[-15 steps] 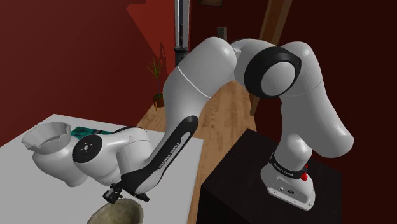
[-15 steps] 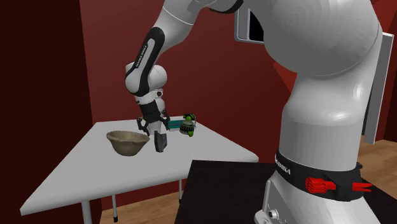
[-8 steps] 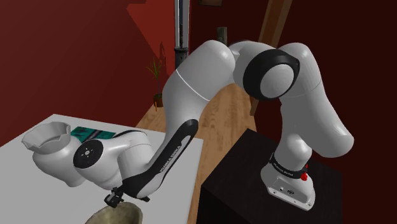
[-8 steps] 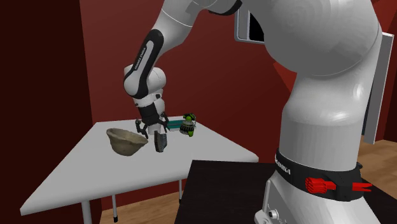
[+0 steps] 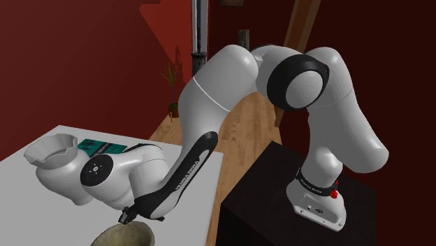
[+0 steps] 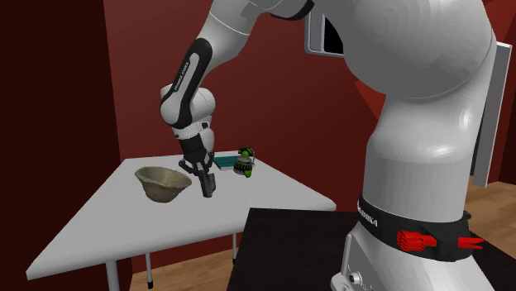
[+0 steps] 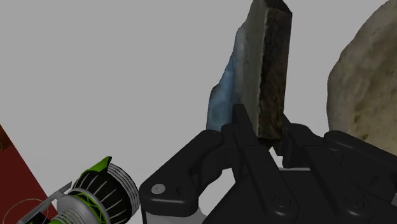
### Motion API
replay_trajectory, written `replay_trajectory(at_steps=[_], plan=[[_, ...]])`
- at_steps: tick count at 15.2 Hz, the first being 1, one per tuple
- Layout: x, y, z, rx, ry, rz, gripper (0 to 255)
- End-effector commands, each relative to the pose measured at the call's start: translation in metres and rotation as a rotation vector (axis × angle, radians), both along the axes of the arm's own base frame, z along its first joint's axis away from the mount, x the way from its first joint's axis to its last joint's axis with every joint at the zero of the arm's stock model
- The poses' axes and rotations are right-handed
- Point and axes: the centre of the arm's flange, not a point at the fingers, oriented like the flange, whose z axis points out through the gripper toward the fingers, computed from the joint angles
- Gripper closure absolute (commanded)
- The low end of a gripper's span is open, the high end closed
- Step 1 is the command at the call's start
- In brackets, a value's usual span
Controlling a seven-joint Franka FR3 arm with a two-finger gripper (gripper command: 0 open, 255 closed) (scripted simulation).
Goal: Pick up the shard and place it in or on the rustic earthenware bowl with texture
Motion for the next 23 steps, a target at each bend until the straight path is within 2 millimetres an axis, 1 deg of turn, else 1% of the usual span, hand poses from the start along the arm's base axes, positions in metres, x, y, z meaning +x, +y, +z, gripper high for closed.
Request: replay_trajectory(at_steps=[1,2,23], plan=[[0.000,0.000,0.000,0.000,0.000,0.000,255],[-0.001,0.000,0.000,0.000,0.000,0.000,255],[-0.001,0.000,0.111,0.000,0.000,0.000,255]])
